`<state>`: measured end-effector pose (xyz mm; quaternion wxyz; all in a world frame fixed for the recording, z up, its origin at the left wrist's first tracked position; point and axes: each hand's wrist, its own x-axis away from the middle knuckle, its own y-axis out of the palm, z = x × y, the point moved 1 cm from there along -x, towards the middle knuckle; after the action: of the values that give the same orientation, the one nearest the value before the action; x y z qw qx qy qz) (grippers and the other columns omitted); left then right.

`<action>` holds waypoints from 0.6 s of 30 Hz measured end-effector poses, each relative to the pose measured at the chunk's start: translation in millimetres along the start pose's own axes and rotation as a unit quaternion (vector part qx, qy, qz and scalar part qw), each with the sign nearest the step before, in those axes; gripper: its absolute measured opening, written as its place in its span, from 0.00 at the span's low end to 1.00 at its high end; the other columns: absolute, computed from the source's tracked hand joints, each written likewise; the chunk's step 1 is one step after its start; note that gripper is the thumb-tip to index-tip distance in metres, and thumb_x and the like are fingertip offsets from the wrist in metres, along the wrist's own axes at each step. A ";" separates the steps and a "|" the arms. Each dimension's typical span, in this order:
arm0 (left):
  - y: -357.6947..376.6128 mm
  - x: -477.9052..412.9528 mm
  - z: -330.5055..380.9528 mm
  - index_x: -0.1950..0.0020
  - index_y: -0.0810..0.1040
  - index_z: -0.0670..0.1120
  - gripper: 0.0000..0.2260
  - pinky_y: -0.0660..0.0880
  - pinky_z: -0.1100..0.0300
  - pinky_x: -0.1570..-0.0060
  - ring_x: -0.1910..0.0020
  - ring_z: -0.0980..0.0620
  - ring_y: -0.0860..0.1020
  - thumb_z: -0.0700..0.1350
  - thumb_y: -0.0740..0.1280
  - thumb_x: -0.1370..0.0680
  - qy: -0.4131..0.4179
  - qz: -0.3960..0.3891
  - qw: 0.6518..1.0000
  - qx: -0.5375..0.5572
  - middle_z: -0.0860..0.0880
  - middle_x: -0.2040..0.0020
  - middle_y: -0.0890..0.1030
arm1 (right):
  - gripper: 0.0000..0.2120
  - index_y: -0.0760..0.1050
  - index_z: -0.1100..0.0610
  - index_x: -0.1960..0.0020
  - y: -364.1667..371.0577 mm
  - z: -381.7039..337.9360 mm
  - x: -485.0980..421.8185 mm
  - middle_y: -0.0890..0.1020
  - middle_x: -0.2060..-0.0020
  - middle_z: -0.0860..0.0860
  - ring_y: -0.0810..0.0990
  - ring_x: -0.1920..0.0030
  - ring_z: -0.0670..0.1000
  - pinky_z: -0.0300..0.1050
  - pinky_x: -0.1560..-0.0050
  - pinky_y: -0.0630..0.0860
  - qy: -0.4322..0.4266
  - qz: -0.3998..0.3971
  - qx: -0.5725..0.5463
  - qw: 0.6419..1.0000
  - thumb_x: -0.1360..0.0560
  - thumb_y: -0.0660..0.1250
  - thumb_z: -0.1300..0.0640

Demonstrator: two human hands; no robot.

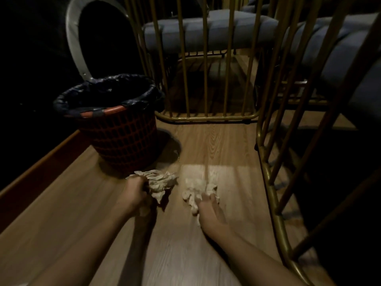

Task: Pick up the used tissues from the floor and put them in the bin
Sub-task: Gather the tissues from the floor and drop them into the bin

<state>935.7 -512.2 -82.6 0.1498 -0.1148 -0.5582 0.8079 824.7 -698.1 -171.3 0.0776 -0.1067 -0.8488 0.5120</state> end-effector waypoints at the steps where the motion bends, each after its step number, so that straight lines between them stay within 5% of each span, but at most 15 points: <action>1: -2.7 6.4 -3.2 0.55 0.79 0.41 0.08 0.79 0.49 0.58 0.58 0.48 0.78 0.32 0.64 0.30 0.001 -0.003 1.000 -0.005 0.42 0.55 0.80 | 0.25 0.63 0.59 0.29 9.2 -2.4 11.1 0.68 0.32 0.58 0.66 0.33 0.59 0.50 0.36 0.68 -0.026 0.014 0.048 0.998 0.26 0.60 0.67; 3: -4.1 19.3 -8.1 0.54 0.79 0.42 0.07 0.79 0.49 0.56 0.56 0.48 0.78 0.34 0.65 0.30 -0.004 -0.019 1.000 -0.019 0.43 0.54 0.80 | 0.25 0.75 0.57 0.40 16.8 -1.5 27.7 0.79 0.43 0.55 0.77 0.44 0.55 0.44 0.49 0.77 -0.056 0.029 0.082 0.995 0.36 0.73 0.63; 5: -4.6 33.8 -7.3 0.51 0.79 0.43 0.08 0.79 0.50 0.53 0.53 0.48 0.77 0.36 0.66 0.29 -0.005 -0.038 0.999 -0.031 0.43 0.50 0.79 | 0.21 0.80 0.55 0.48 17.0 5.7 29.0 0.82 0.51 0.52 0.79 0.50 0.53 0.43 0.60 0.79 -0.080 0.054 0.088 0.991 0.40 0.76 0.63; 7: -7.7 46.9 -0.1 0.48 0.78 0.41 0.10 0.77 0.56 0.50 0.49 0.47 0.77 0.37 0.66 0.28 0.009 -0.069 0.997 -0.039 0.42 0.46 0.78 | 0.13 0.78 0.57 0.47 6.2 10.0 18.5 0.79 0.48 0.55 0.76 0.46 0.55 0.47 0.52 0.77 -0.080 -0.020 0.036 0.996 0.30 0.66 0.67; 10: -27.5 52.1 10.6 0.43 0.76 0.36 0.12 0.69 0.59 0.51 0.43 0.44 0.74 0.36 0.65 0.26 0.055 -0.088 0.994 -0.041 0.40 0.44 0.76 | 0.09 0.80 0.58 0.57 -23.3 2.7 -4.7 0.80 0.57 0.56 0.80 0.61 0.50 0.44 0.60 0.79 -0.028 -0.037 -0.035 0.998 0.28 0.62 0.67; 14: -82.7 19.9 8.3 0.45 0.78 0.39 0.13 0.74 0.54 0.49 0.45 0.43 0.76 0.35 0.68 0.29 0.113 0.007 0.992 -0.056 0.40 0.46 0.77 | 0.14 0.81 0.57 0.52 -79.5 -35.9 -40.4 0.81 0.58 0.53 0.79 0.58 0.49 0.41 0.59 0.75 -0.096 0.034 -0.087 0.991 0.28 0.61 0.69; 18: -156.6 -27.9 13.4 0.48 0.79 0.38 0.12 0.73 0.54 0.51 0.48 0.40 0.77 0.35 0.70 0.30 0.123 0.087 0.985 -0.083 0.38 0.49 0.79 | 0.13 0.82 0.62 0.53 -144.9 -93.5 -83.7 0.84 0.57 0.60 0.81 0.54 0.58 0.49 0.55 0.76 -0.170 0.108 -0.093 0.975 0.30 0.61 0.71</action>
<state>974.7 -482.1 69.3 0.1366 -0.2736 -0.5889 0.7481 913.3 -705.8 -1.5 -0.1339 -0.1163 -0.8770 0.4465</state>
